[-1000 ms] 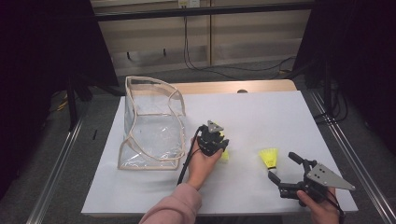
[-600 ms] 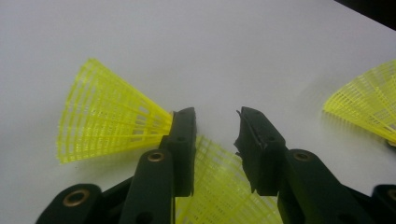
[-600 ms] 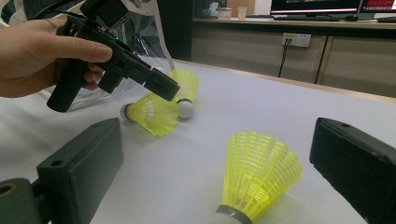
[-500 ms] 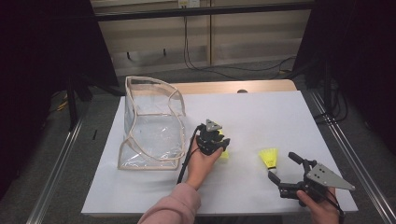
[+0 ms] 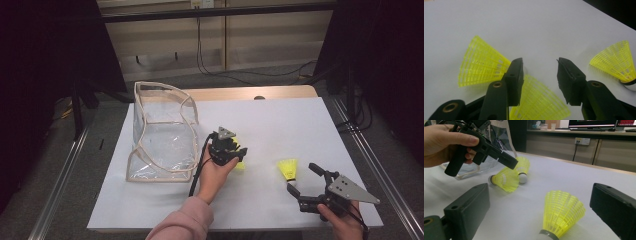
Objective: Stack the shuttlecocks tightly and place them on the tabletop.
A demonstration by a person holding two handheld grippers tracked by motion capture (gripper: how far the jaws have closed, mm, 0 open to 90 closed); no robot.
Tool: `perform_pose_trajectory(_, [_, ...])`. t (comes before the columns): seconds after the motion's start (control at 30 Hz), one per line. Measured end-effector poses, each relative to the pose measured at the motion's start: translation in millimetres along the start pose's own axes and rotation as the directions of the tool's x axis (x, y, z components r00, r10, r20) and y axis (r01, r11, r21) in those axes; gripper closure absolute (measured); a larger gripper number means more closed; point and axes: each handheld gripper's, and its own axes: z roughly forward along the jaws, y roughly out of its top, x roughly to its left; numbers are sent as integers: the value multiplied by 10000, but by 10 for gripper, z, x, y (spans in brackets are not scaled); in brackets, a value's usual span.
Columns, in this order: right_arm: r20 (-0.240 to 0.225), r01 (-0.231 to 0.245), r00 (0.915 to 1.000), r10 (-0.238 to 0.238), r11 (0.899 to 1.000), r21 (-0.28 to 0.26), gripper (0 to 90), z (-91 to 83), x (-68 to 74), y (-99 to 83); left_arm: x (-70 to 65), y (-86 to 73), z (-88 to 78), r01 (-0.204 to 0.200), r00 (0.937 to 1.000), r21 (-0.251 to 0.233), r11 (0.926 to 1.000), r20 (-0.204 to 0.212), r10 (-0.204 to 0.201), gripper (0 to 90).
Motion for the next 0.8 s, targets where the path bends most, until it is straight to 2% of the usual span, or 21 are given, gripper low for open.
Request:
perform_pose_trajectory(0.1, [21, 110, 9999, -110, 9999, 51, 27, -2, -7, -1, -24, 23, -29, 131, 9998, -106, 9999, 119, -130, 537])
perform_pose_trajectory(0.17, [-2, 23, 10000, -23, 10000, -2, 27, 0, -2, 0, -25, 34, -53, -9, 9998, -7, 10000, 188, 9, 518])
perform_pose_trajectory(0.2, [4, 52, 10000, -52, 10000, 8, 27, -1, -3, -1, -57, 28, -42, 427, 9988, -322, 9986, 249, -419, 506])
perform_pose_trajectory(0.23, [3, 48, 10000, -48, 10000, 9, 27, 0, -3, -1, -62, 28, -52, 447, 9987, -311, 9985, 253, -439, 500])
perform_pose_trajectory(0.27, [4, 61, 10000, -61, 10000, 12, 27, 0, -4, -1, -38, 33, -80, -23, 9998, 65, 10000, 177, 22, 490])
perform_pose_trajectory(0.33, [4, 77, 10000, -77, 10000, 19, 27, -1, 0, 0, -72, 30, -79, 387, 9988, -117, 9992, 303, -384, 462])
perform_pose_trajectory(0.37, [11, 33, 10000, -33, 10000, 6, 27, 0, 3, 1, -57, 29, -101, -28, 9995, 153, 9999, 300, 24, 456])
perform_pose_trajectory(0.4, [22, 61, 10000, -61, 10000, 20, 27, 0, 1, 0, -91, 24, -87, 456, 9983, -71, 9989, 363, -453, 440])
perform_pose_trajectory(0.43, [20, 56, 10000, -56, 10000, 22, 27, 0, 1, 0, -98, 17, -83, 534, 9974, -138, 9985, 484, -527, 427])
perform_pose_trajectory(0.57, [36, 50, 10000, -50, 10000, 42, 27, -1, 3, 1, -117, -6, -101, 550, 9964, -23, 9985, 652, -547, 390])
perform_pose_trajectory(0.63, [26, 36, 10000, -36, 10000, 15, 27, 0, 4, 1, -135, -21, -117, 707, 9950, 112, 9974, 704, -713, 361])
perform_pose_trajectory(0.67, [31, 41, 10000, -41, 10000, 13, 27, 0, 3, 1, -147, -35, -112, 882, 9926, -19, 9961, 839, -878, 349])
perform_pose_trajectory(0.73, [28, 34, 10000, -34, 10000, 14, 27, -1, 4, 1, -158, -44, -123, 714, 9937, 59, 9974, 865, -717, 337])
perform_pose_trajectory(0.8, [40, 72, 10000, -72, 10000, 41, 27, -1, 2, 0, -174, -55, -142, 758, 9922, 104, 9971, 988, -765, 323])
